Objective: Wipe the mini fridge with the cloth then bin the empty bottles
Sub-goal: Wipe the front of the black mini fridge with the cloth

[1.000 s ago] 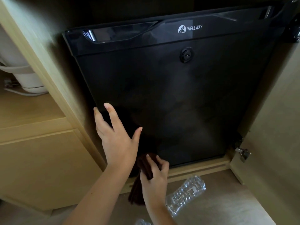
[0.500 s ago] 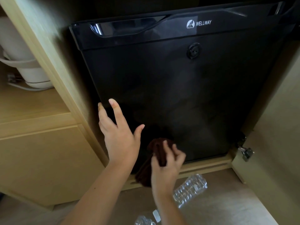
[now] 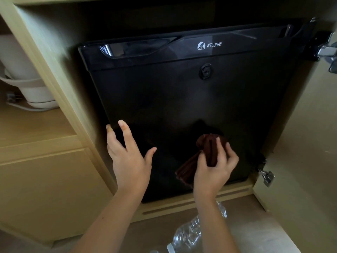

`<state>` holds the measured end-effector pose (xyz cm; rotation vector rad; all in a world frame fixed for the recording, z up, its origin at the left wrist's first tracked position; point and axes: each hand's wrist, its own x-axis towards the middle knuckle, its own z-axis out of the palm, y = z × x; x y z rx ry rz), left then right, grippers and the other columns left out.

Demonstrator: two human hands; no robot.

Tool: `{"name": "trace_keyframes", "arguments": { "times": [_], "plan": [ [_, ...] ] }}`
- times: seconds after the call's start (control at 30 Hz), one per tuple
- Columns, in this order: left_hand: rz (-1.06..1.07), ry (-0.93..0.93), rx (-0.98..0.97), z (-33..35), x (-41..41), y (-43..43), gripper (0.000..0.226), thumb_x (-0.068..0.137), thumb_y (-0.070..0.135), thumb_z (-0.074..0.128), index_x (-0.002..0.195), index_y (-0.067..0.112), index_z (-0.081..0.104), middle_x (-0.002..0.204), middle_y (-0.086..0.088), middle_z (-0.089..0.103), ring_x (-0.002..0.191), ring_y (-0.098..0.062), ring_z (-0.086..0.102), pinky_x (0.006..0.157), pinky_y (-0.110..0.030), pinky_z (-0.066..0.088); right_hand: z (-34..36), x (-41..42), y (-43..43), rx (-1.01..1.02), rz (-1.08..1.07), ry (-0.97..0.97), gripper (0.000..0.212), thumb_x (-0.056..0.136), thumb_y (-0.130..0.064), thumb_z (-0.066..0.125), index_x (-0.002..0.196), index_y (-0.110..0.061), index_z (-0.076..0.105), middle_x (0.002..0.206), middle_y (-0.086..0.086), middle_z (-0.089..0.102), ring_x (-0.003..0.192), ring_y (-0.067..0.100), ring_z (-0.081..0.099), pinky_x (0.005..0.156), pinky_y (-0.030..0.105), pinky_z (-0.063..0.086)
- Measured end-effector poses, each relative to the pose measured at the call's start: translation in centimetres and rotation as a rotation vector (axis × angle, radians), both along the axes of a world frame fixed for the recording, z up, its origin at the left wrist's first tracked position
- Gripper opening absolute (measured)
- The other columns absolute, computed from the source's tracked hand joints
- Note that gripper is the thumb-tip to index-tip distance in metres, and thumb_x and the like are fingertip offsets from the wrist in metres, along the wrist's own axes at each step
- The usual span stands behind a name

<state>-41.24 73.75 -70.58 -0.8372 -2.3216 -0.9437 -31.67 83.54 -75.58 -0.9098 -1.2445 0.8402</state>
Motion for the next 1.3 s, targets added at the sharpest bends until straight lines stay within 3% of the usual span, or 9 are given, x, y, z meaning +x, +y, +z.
{"name": "trace_keyframes", "arguments": {
  "times": [0.13, 0.23, 0.4, 0.53, 0.63, 0.77, 1.0, 1.13, 1.3],
  "plan": [
    [0.001, -0.010, 0.009, 0.1, 0.3, 0.1, 0.098, 0.073, 0.029, 0.073, 0.143, 0.019, 0.006, 0.147, -0.029, 0.013, 0.135, -0.042, 0.019, 0.096, -0.046, 0.036, -2.8, -1.7, -4.2, 0.013, 0.172, -0.128, 0.052, 0.072, 0.003, 0.071, 0.116, -0.022, 0.059, 0.130, 0.002, 0.037, 0.119, 0.005, 0.039, 0.095, 0.002, 0.031],
    [-0.010, -0.027, 0.006, 0.2, 0.3, -0.1, 0.097, 0.074, 0.029, 0.072, 0.144, 0.018, 0.005, 0.148, -0.026, 0.012, 0.136, -0.040, 0.018, 0.097, -0.045, 0.035, -3.6, -1.0, -4.7, 0.013, 0.286, -0.236, 0.046, 0.077, -0.004, 0.070, 0.116, -0.026, 0.061, 0.129, -0.008, 0.036, 0.117, 0.001, 0.040, 0.099, 0.020, 0.040],
    [-0.035, -0.069, 0.097, 1.1, 0.3, -0.7, 0.088, 0.076, 0.027, 0.071, 0.144, 0.011, 0.017, 0.145, -0.025, 0.022, 0.132, -0.039, 0.027, 0.093, -0.045, 0.041, 0.8, 0.5, -3.2, 0.122, 0.194, -0.086, 0.053, 0.073, 0.005, 0.069, 0.113, -0.028, 0.057, 0.131, -0.003, 0.038, 0.120, 0.005, 0.041, 0.101, 0.016, 0.037],
    [-0.073, -0.046, 0.187, 2.1, 0.6, -0.4, 0.093, 0.076, 0.024, 0.072, 0.143, 0.028, 0.007, 0.145, -0.025, 0.020, 0.132, -0.038, 0.028, 0.094, -0.042, 0.039, 6.1, 0.6, -0.4, 0.297, 0.112, -0.031, 0.046, 0.076, 0.006, 0.067, 0.117, -0.014, 0.060, 0.133, -0.003, 0.035, 0.125, 0.015, 0.041, 0.104, 0.025, 0.036],
    [-0.109, -0.075, 0.204, 2.7, 0.5, -0.4, 0.096, 0.079, 0.025, 0.070, 0.143, 0.035, -0.001, 0.149, -0.021, 0.013, 0.136, -0.034, 0.021, 0.099, -0.039, 0.032, 8.2, 0.0, 1.5, 0.428, 0.060, -0.151, 0.048, 0.075, 0.001, 0.068, 0.120, -0.014, 0.059, 0.135, 0.004, 0.038, 0.126, 0.021, 0.040, 0.104, 0.032, 0.035],
    [-0.139, -0.126, 0.210, 2.9, 0.1, -0.7, 0.094, 0.082, 0.028, 0.066, 0.134, 0.046, -0.009, 0.149, -0.014, 0.013, 0.136, -0.026, 0.018, 0.103, -0.039, 0.031, 6.7, -0.5, 1.1, 0.549, 0.023, -0.251, 0.050, 0.071, 0.001, 0.068, 0.118, -0.013, 0.060, 0.134, 0.010, 0.040, 0.122, 0.021, 0.040, 0.105, 0.022, 0.030],
    [-0.100, -0.101, 0.230, 2.9, 0.0, -0.4, 0.091, 0.082, 0.027, 0.066, 0.137, 0.043, -0.004, 0.145, -0.016, 0.021, 0.131, -0.029, 0.028, 0.100, -0.040, 0.035, 1.1, -0.9, -1.4, 0.746, 0.250, -0.497, 0.062, 0.063, -0.002, 0.081, 0.116, -0.023, 0.058, 0.133, 0.003, 0.040, 0.115, 0.022, 0.043, 0.093, 0.030, 0.043],
    [-0.119, -0.066, 0.217, 2.7, -0.6, -0.9, 0.087, 0.083, 0.025, 0.065, 0.137, 0.042, 0.000, 0.141, -0.015, 0.028, 0.128, -0.027, 0.032, 0.098, -0.041, 0.039, 3.4, 0.0, 1.1, 0.702, 0.190, -0.320, 0.050, 0.069, 0.004, 0.066, 0.115, -0.015, 0.063, 0.130, 0.010, 0.044, 0.116, 0.026, 0.046, 0.104, 0.026, 0.033],
    [-0.139, -0.046, 0.205, 2.7, -0.9, -1.3, 0.087, 0.083, 0.023, 0.065, 0.135, 0.044, -0.002, 0.138, -0.014, 0.031, 0.127, -0.025, 0.033, 0.098, -0.040, 0.040, 6.5, 0.9, 3.5, 0.456, 0.071, -0.097, 0.050, 0.072, 0.007, 0.065, 0.119, -0.010, 0.059, 0.132, 0.007, 0.039, 0.124, 0.025, 0.042, 0.106, 0.041, 0.034]
  ]
}}
